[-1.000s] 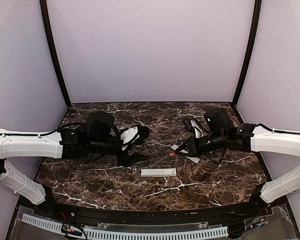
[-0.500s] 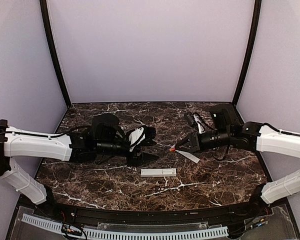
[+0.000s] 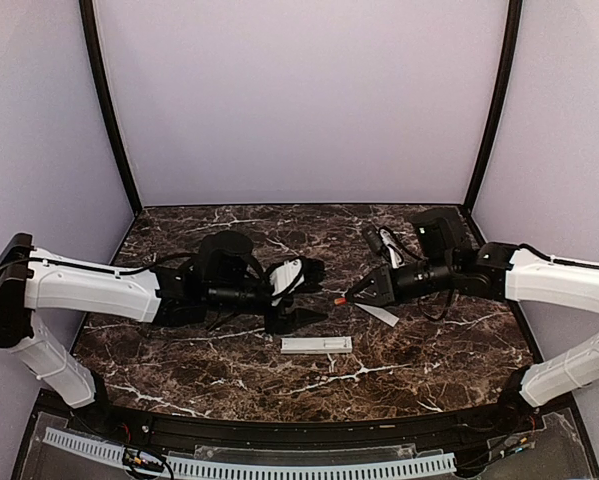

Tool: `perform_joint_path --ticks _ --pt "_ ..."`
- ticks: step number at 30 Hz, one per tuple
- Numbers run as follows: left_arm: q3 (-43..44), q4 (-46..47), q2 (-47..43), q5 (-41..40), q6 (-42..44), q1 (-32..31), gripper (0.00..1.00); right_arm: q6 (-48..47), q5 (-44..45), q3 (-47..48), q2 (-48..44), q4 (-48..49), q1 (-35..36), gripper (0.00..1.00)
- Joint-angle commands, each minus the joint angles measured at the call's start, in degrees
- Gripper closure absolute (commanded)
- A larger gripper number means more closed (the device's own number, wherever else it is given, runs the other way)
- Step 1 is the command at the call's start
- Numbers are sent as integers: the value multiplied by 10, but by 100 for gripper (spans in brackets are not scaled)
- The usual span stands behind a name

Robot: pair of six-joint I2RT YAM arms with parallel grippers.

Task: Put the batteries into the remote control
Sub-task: Pass from the right arm to the left

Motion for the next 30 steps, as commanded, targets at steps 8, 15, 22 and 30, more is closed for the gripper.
perform_joint_path --ticks 8,15,22,30 --pt "-27 56 16 -10 40 -4 44 -1 -22 9 18 26 -3 100" --pt "7 71 76 -23 52 -4 59 -4 -46 11 51 48 -6 100" --pt "-13 117 84 -20 57 -4 67 -9 -47 21 75 55 -11 100" --pt "-14 115 93 -24 78 -4 72 -7 -55 25 99 69 -16 100"
